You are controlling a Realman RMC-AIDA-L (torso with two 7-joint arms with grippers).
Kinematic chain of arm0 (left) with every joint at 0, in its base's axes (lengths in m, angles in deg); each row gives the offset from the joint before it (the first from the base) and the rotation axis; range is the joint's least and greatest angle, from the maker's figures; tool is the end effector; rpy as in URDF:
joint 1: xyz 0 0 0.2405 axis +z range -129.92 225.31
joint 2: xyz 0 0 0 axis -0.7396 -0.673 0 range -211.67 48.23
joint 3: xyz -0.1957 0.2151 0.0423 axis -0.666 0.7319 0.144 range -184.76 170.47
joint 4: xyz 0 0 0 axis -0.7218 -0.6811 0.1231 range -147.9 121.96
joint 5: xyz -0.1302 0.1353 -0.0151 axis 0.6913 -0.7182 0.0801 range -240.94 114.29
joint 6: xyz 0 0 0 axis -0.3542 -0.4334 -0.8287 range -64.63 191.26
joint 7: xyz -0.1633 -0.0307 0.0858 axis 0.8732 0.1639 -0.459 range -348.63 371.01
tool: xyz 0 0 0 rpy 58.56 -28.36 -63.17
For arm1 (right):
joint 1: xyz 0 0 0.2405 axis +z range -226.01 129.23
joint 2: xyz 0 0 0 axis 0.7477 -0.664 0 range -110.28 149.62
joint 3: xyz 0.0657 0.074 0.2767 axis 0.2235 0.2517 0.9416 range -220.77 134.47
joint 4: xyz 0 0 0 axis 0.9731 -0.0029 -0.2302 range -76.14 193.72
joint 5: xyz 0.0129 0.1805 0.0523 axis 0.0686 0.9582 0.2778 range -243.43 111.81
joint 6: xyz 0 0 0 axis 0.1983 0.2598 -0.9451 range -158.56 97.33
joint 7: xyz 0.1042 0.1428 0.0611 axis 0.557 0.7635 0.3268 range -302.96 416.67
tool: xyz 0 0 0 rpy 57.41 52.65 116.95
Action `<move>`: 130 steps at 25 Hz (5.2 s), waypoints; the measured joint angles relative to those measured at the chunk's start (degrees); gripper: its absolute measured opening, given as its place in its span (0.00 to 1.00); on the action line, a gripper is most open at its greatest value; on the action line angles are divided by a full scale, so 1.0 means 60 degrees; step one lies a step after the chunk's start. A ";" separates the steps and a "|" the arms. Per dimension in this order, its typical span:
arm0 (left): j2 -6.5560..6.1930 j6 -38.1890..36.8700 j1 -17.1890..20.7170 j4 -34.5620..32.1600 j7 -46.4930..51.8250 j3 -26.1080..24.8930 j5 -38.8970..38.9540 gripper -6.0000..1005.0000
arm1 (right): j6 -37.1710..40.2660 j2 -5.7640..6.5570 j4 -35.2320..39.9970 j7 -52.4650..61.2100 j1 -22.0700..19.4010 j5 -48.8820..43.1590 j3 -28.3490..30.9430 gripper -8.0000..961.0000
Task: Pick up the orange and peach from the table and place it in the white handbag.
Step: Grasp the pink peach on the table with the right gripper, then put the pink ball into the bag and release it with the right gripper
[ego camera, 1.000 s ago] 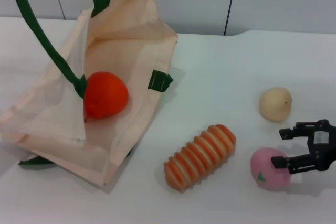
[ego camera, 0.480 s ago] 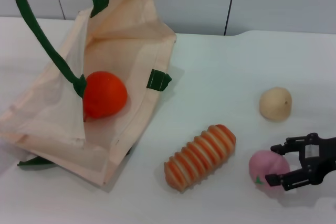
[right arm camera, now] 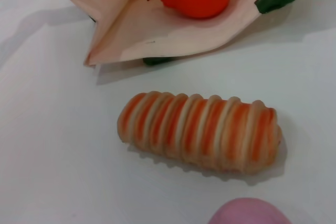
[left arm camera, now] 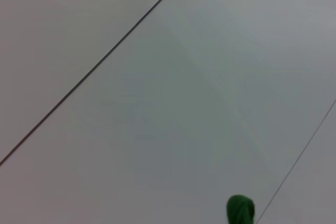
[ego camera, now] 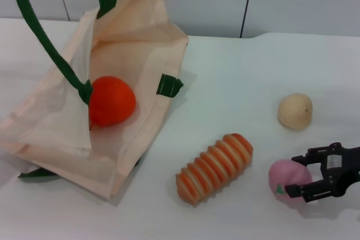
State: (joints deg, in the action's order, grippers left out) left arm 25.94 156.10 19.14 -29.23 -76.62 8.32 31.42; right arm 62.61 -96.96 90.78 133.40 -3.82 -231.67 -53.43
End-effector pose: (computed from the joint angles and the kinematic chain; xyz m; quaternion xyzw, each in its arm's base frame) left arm -0.2958 0.3850 0.1128 -0.6672 -0.3748 -0.5850 0.2686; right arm 0.2989 0.3426 -0.0614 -0.9730 0.2263 0.0316 0.0324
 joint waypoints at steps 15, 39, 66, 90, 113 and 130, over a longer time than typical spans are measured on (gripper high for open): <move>0.0000 -0.0071 0.0000 0.0001 -0.0048 0.0000 0.0000 0.13 | 0.0010 -0.0005 0.0000 0.0017 0.0005 0.0007 -0.0070 0.66; 0.0000 -0.0101 -0.0001 0.0015 -0.0062 0.0000 0.0000 0.12 | -0.0111 0.0009 0.0090 0.0563 0.0028 -0.0011 -0.0409 0.46; 0.0000 0.0095 -0.0221 0.0139 -0.0100 0.0086 -0.0023 0.13 | 0.0082 0.0008 -0.0440 -0.0234 0.2824 0.2727 -0.0648 0.43; 0.0019 0.0701 -0.0777 0.0487 -0.0035 0.0168 -0.0096 0.12 | -0.7367 -0.0014 -0.5210 -0.0948 0.5786 0.3040 -0.0605 0.42; 0.0234 0.1127 -0.1458 0.0726 -0.0036 0.0310 -0.0230 0.13 | -1.0169 -0.0123 -0.6962 -0.2217 0.6335 0.3001 -0.0036 0.42; 0.0250 0.1064 -0.1582 0.0733 -0.0069 0.0308 -0.0352 0.12 | -1.0403 -0.0117 -0.7568 -0.4859 0.6119 0.2907 0.1147 0.43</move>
State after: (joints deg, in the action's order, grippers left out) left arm 27.44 162.49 9.65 -24.83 -77.03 10.16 29.30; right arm 0.20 -97.67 45.38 104.25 32.90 -214.23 -46.55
